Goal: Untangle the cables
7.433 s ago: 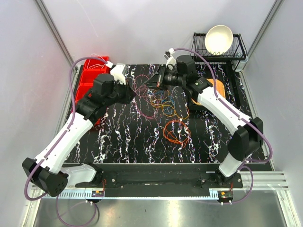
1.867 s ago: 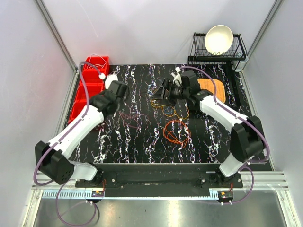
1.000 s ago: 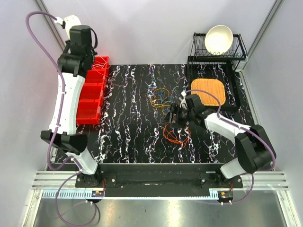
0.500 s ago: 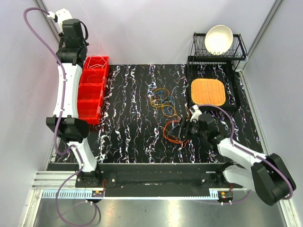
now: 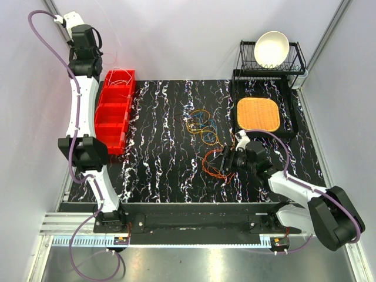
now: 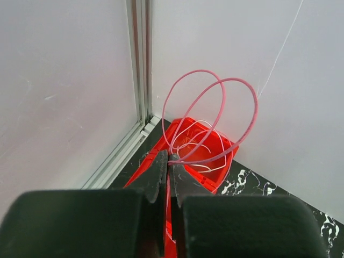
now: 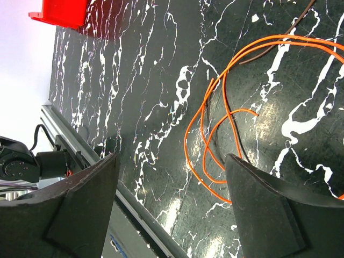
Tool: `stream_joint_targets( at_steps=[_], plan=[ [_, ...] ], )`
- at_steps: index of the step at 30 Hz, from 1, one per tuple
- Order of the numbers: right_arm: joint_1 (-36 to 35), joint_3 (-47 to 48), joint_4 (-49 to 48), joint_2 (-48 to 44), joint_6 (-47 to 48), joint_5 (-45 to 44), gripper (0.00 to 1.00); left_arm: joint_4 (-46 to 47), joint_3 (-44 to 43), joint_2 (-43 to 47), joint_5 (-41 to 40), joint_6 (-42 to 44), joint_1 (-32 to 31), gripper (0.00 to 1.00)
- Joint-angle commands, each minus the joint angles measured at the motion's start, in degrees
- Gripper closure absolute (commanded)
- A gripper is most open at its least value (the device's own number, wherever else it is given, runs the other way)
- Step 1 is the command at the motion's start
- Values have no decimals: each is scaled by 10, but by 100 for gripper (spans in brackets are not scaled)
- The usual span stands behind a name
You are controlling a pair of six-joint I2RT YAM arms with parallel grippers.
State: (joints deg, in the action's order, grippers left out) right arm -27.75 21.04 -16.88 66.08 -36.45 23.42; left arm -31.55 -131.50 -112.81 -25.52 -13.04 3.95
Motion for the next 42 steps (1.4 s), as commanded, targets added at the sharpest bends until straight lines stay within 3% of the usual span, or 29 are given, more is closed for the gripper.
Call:
stream_joint_targets(
  at_steps=[1,17,26,42],
  plan=[
    [-1,9,-31,0,8,-5,15,68,21,-3,24,20,12,100],
    [-2,19,-30,19,9,0,15,128,147,-35,15,46,12,100],
    [-1,22,-30,25,9,2,15,123,134,-82,10,50,18,100],
    [-1,25,-28,32,8,1,15,91,30,-182,24,39,35,100]
  ],
)
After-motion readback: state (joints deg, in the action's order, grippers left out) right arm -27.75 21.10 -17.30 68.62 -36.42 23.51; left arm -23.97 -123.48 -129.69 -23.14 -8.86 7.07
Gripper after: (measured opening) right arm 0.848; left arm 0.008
